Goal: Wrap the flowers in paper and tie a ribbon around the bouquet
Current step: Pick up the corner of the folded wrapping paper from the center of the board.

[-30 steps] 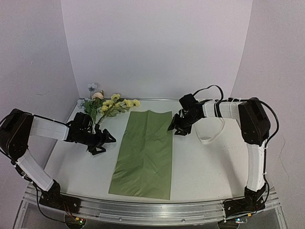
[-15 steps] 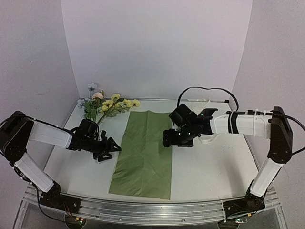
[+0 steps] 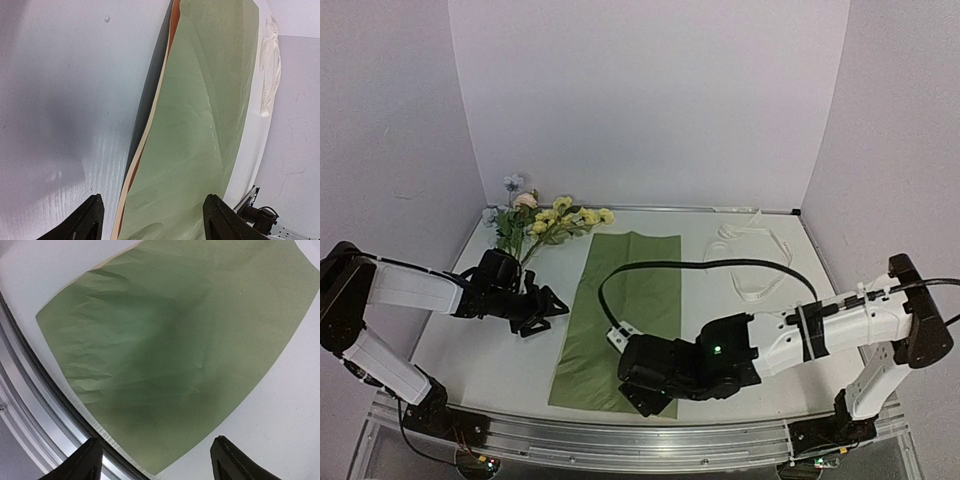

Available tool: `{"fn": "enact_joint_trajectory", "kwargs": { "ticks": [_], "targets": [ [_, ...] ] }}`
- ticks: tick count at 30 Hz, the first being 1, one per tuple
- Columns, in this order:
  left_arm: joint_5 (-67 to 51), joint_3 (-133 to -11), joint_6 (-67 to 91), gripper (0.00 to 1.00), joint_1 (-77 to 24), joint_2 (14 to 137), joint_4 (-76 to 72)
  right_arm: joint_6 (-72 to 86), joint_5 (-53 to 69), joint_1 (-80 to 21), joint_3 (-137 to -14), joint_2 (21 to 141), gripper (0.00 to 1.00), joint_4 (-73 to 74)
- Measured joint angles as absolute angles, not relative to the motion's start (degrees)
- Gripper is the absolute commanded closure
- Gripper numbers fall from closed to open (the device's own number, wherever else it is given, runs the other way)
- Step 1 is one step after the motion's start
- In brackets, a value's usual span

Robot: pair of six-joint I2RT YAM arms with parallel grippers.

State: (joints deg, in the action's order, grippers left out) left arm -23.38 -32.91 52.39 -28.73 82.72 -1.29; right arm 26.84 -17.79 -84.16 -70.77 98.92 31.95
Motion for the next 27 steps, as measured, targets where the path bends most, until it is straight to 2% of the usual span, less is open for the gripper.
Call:
{"fn": "enact_joint_trajectory", "kwargs": {
  "ticks": [5,20,23,27],
  "targets": [
    [-22.2,-32.9,52.0,0.29,-28.7,80.4,0.9,23.0,-21.0,-88.8,-79.6,107.6,0.3,33.6],
    [-20.4,-32.9,50.4,0.28,-28.7,76.3,4.3,19.2,-23.0,-91.9,-84.4,117.6,0.38,38.9],
    [-20.0,-32.9,49.9,0.28,-28.7,76.3,4.5,18.5,-25.4,-91.9,-85.4,120.1,0.43,39.1],
    [-19.6,-32.9,49.5,0.28,-28.7,76.3,4.5,18.1,-29.5,-91.8,-86.5,123.6,0.59,39.1]
  ]
}}
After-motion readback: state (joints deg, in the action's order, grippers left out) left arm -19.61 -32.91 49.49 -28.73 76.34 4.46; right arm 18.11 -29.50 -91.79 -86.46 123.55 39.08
